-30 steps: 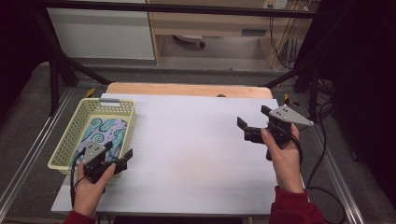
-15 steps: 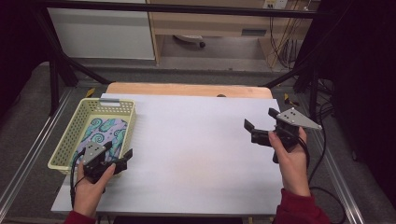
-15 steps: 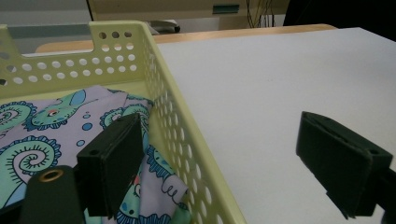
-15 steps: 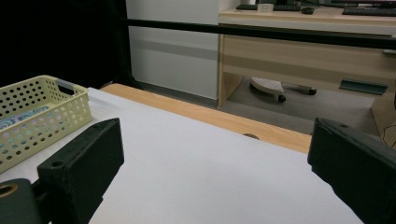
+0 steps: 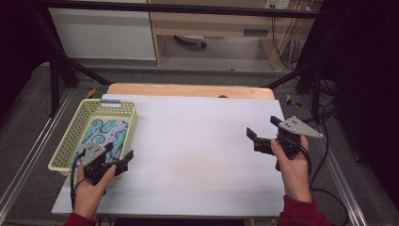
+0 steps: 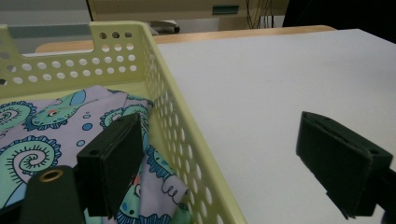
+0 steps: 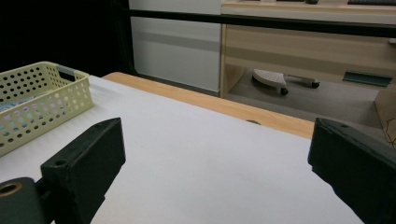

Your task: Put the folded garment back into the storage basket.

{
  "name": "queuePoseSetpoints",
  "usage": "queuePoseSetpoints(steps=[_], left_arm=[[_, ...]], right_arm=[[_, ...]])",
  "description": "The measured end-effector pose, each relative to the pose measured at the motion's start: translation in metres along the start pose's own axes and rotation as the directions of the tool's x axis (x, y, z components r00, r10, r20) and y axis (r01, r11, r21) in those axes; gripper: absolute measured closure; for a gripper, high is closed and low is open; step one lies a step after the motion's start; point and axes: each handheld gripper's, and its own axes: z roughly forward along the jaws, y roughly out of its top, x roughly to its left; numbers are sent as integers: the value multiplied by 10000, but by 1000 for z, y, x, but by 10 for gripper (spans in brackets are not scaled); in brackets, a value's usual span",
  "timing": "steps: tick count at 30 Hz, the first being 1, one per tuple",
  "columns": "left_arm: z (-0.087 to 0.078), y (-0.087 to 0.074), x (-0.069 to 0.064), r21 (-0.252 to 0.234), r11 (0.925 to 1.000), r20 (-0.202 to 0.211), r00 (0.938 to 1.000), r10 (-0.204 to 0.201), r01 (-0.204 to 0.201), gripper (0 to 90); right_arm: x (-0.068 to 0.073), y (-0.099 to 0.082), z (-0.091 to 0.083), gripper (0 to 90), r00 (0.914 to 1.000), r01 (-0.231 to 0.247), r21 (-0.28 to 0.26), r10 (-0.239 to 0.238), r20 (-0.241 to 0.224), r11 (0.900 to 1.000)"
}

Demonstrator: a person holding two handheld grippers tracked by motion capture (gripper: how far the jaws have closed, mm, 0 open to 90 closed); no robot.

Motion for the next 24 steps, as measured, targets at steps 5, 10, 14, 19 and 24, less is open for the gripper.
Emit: queuePoseSetpoints(steps=[5,10,14,19,24], left_arm=[[0,0,0,-12,10000,21,10000,-6,6,148],[0,0,0,15,10000,41,10000,-29,29,148],[0,0,0,-15,10000,71,9999,-79,80,148],[0,0,0,-7,10000,103,9999,-91,91,148],[0,1,0,33,10000,197,9998,-92,91,145]], right_arm=[[0,-12,-2,42,10000,-31,115,31,13,9999],[-3,-27,-5,45,9997,-143,232,138,218,9996],[-4,-40,-7,45,9994,-292,386,285,203,9988],[-7,-61,-8,39,9989,-437,587,425,216,9973],[-5,-82,-7,36,9985,-540,891,532,117,9946]])
